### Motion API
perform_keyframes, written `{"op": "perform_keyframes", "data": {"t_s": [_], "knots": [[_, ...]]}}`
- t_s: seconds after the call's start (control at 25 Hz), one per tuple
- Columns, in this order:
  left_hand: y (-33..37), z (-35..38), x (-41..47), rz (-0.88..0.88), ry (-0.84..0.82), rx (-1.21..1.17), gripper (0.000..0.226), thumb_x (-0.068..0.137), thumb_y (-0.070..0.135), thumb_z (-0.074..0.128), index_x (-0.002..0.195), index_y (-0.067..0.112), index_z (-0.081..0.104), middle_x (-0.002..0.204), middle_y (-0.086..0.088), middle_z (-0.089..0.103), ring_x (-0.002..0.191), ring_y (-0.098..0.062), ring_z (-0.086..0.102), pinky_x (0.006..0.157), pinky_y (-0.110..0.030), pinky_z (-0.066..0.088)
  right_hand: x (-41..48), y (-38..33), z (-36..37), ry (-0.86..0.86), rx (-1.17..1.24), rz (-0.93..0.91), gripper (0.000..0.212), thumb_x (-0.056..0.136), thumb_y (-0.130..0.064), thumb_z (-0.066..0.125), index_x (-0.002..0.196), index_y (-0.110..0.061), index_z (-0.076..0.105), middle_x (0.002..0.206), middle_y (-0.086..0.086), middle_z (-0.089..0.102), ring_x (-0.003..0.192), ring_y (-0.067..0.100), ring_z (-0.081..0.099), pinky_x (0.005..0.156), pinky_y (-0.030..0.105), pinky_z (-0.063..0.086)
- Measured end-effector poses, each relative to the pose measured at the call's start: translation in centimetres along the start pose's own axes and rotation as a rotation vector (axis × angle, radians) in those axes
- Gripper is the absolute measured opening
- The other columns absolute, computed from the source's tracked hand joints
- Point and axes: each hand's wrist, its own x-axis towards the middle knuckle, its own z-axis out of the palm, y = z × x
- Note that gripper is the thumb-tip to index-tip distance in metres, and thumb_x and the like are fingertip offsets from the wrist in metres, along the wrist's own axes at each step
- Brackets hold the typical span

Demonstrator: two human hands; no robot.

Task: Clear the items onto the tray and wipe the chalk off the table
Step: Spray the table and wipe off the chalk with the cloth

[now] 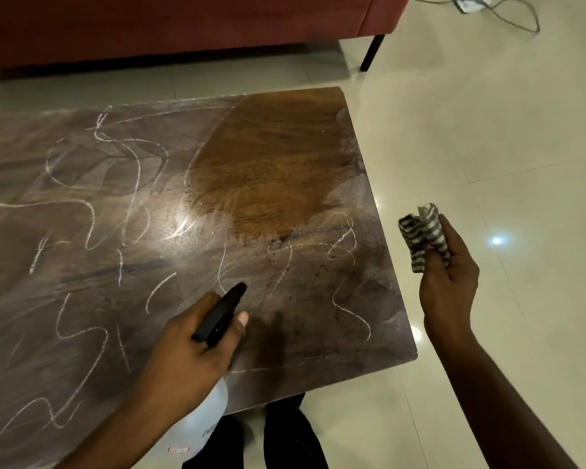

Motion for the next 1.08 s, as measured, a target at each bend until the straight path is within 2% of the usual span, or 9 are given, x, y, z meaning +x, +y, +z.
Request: {"op": "perform_keyframes", "data": {"t_s": [0.16,0.2,0.28,0.36,0.44,0.6,0.8,0.92,1.08], "knots": [[3.8,2.2,3.7,0.155,-0.089,-0.008,0.021,0.097,0.048,0.070,0.097,0.028,0.066,0.071,-0.006,0.066,0.064,-0.027,0.067,0.070,-0.054,0.057,6.0,-1.7,5.5,-0.314,-0.338,-0.312,0.059,0.100,0.004,0.052,0.150,-0.027,0.058,0.151,-0.014,0.052,0.139,0.011,0.053,0.116,0.008,0.034],[4.5,2.6,4.4,0.169,-0.096,-0.035,0.023,0.096,0.051,0.069,0.099,0.028,0.066,0.072,-0.006,0.066,0.067,-0.028,0.068,0.071,-0.057,0.059,7.6,-1.8,7.3,-0.464,-0.447,-0.415,0.060,0.099,0.005,0.052,0.152,-0.025,0.056,0.156,-0.010,0.050,0.142,0.014,0.050,0.119,0.012,0.033],[5.0,3.0,5.2,0.158,-0.095,-0.074,0.032,0.091,0.057,0.068,0.104,0.029,0.068,0.078,-0.009,0.069,0.073,-0.033,0.070,0.073,-0.062,0.060,8.5,-0.6,9.4,-0.693,-0.649,-0.526,0.063,0.100,0.002,0.050,0.158,-0.022,0.048,0.167,0.003,0.043,0.153,0.025,0.041,0.128,0.038,0.033],[4.7,3.1,5.1,0.139,-0.090,-0.079,0.037,0.088,0.060,0.067,0.108,0.029,0.069,0.080,-0.010,0.070,0.076,-0.034,0.072,0.075,-0.063,0.061,5.6,3.0,7.0,-0.721,-0.778,-0.661,0.059,0.102,-0.005,0.051,0.159,-0.019,0.046,0.167,0.012,0.041,0.157,0.030,0.033,0.125,0.053,0.035],[4.3,3.2,4.7,0.130,-0.115,-0.066,0.039,0.088,0.061,0.067,0.108,0.028,0.070,0.076,-0.008,0.068,0.072,-0.031,0.071,0.074,-0.063,0.061,-1.8,7.4,0.5,-0.739,-0.766,-0.778,0.050,0.106,-0.013,0.049,0.156,-0.014,0.050,0.165,0.013,0.044,0.158,0.029,0.033,0.119,0.055,0.042],[4.1,3.9,3.5,0.102,-0.169,-0.044,0.040,0.089,0.066,0.065,0.103,0.028,0.070,0.073,-0.013,0.066,0.067,-0.031,0.070,0.074,-0.062,0.059,-10.8,10.9,-9.6,-0.913,-0.796,-0.789,0.060,0.099,0.002,0.046,0.156,-0.018,0.051,0.165,0.002,0.047,0.156,0.024,0.040,0.105,0.046,0.056],[4.9,4.3,2.5,0.080,-0.168,-0.101,0.036,0.090,0.066,0.065,0.097,0.031,0.070,0.075,-0.011,0.070,0.068,-0.024,0.070,0.074,-0.051,0.057,5.7,6.3,1.8,-0.688,-0.787,-0.709,0.056,0.102,-0.007,0.048,0.157,-0.018,0.047,0.165,0.013,0.043,0.154,0.033,0.039,0.110,0.057,0.052],[5.2,3.9,2.7,0.076,-0.134,-0.122,0.020,0.090,0.054,0.068,0.094,0.034,0.071,0.072,-0.004,0.069,0.064,-0.018,0.068,0.064,-0.032,0.051,17.5,-0.1,11.3,-0.593,-0.834,-0.567,0.068,0.094,0.003,0.054,0.157,-0.022,0.050,0.171,0.006,0.036,0.157,0.031,0.035,0.127,0.044,0.034],[4.9,3.1,3.1,0.040,-0.061,-0.123,0.021,0.088,0.055,0.069,0.103,0.041,0.071,0.079,-0.006,0.073,0.069,-0.019,0.071,0.070,-0.042,0.055,15.3,1.3,9.7,-0.620,-0.875,-0.667,0.063,0.096,-0.001,0.053,0.157,-0.017,0.051,0.168,0.010,0.040,0.155,0.033,0.038,0.122,0.052,0.040]]}}
